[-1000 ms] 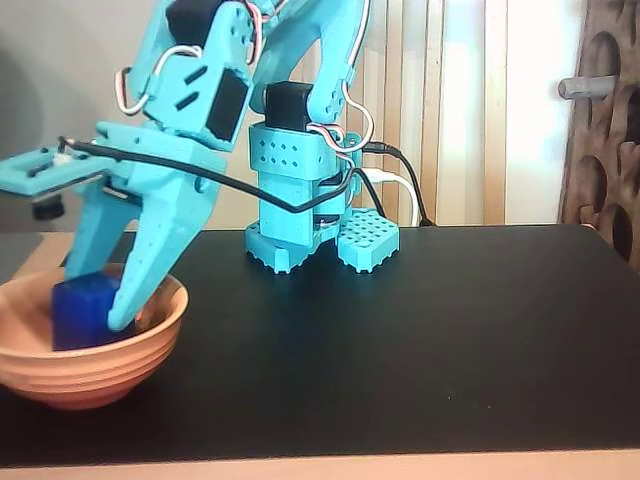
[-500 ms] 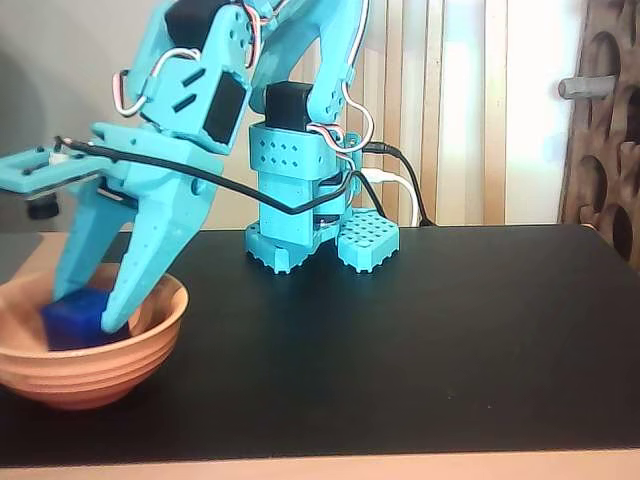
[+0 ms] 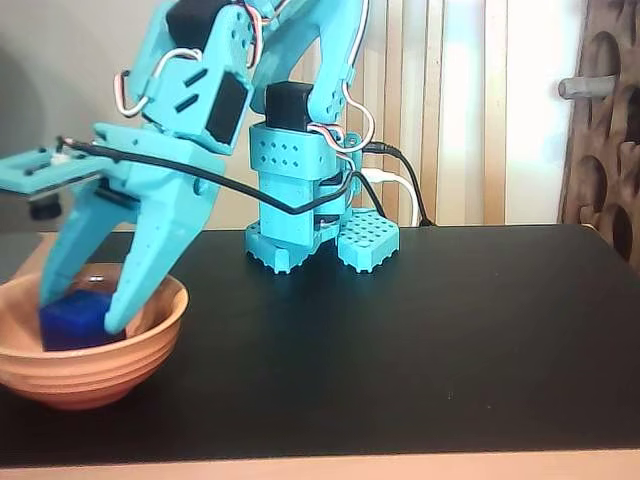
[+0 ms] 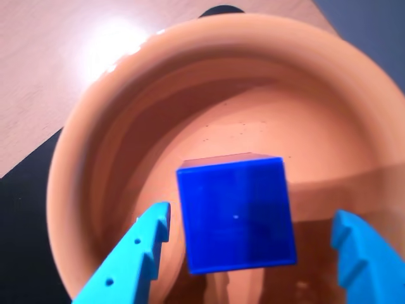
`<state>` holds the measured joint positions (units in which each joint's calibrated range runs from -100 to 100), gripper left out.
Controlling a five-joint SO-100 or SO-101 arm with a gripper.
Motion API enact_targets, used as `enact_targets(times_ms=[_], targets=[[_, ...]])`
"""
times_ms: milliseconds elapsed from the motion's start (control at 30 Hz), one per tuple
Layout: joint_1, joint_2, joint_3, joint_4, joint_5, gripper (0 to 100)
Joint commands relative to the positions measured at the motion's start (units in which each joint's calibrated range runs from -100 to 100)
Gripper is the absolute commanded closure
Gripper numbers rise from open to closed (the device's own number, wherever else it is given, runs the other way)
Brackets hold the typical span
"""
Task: Place the blue cube in the orange bowl.
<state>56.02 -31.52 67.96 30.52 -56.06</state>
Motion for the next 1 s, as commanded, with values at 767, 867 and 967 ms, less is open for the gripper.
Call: enact_targets(times_ms=[767,867,967], targets=[[-0.6,-8.1,-4.8,-2.0,-0.6,59],[-0.9,-9.6,-4.8,-2.0,-0.6,59],[-1.1,-11.7,-4.6,-2.0,-0.6,59]])
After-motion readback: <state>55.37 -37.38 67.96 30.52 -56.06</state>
